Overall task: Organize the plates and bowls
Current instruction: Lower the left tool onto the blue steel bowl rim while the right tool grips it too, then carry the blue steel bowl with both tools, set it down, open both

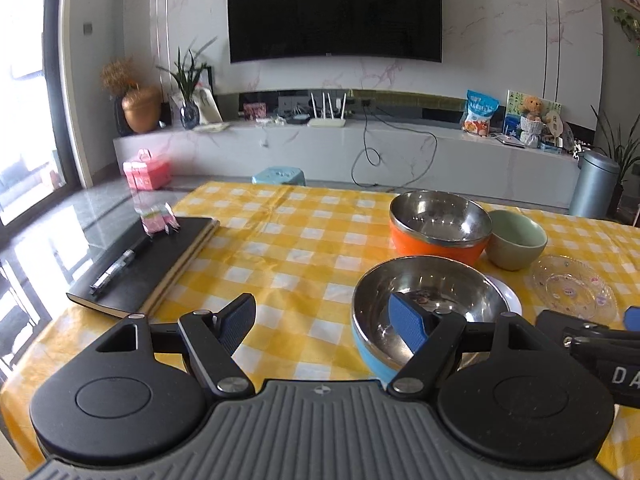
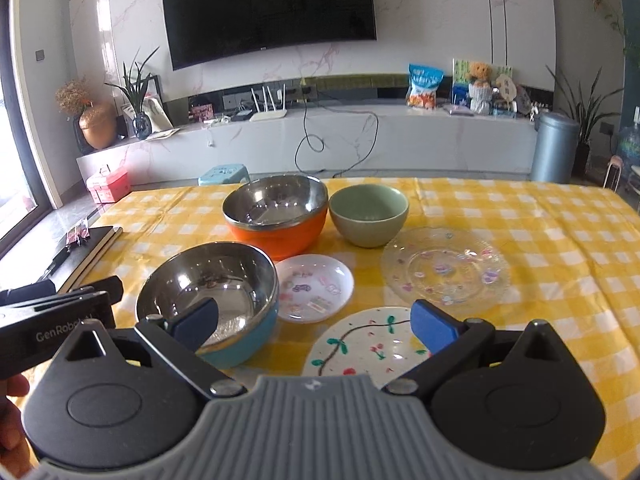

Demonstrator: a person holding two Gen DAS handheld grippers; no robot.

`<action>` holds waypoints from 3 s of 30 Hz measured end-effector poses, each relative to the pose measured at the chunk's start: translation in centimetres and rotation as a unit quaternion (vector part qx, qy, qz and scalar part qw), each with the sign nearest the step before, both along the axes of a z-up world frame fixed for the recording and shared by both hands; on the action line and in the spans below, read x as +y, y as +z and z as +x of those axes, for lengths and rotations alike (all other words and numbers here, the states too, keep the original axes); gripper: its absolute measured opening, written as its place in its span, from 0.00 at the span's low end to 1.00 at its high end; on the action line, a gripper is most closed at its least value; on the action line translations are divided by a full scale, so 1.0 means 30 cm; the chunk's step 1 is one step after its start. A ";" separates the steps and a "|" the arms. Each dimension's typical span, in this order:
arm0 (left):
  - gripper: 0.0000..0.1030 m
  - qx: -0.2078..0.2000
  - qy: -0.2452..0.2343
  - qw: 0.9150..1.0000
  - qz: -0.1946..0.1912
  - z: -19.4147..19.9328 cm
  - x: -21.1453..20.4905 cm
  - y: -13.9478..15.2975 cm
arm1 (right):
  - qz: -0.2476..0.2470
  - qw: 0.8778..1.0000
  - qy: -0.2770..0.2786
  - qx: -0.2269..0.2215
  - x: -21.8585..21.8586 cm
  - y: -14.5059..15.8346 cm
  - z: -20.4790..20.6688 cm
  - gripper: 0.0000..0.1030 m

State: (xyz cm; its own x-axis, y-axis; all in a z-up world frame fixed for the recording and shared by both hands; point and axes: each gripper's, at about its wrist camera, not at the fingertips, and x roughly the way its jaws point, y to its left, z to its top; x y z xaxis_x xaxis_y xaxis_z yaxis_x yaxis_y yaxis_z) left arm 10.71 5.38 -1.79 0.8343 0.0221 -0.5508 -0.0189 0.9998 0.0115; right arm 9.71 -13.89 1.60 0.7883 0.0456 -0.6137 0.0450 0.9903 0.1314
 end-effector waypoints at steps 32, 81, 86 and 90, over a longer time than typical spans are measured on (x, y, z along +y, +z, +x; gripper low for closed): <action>0.16 0.163 -0.001 0.979 -0.127 0.184 0.013 -0.138 | 0.104 0.991 -0.011 0.085 0.041 -0.139 0.201 0.12; 0.18 0.208 0.029 0.967 -0.143 -0.184 0.173 -0.113 | 0.156 0.973 0.033 0.169 0.080 -0.073 -0.141 0.07; 0.18 0.209 0.027 0.968 -0.136 -0.179 0.169 -0.117 | 0.156 0.972 0.033 0.170 0.083 -0.074 -0.137 0.08; 0.21 0.203 0.030 0.971 -0.124 -0.179 0.167 -0.107 | 0.160 0.972 0.034 0.167 0.078 -0.071 -0.136 0.11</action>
State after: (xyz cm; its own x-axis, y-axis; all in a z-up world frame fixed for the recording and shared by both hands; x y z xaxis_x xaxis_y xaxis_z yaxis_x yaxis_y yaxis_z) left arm 5.34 10.39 -4.99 0.5481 -0.1116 -0.8289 -0.1217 0.9699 -0.2111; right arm 5.61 -11.56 -0.53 0.5364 0.3226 -0.7799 0.0730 0.9029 0.4236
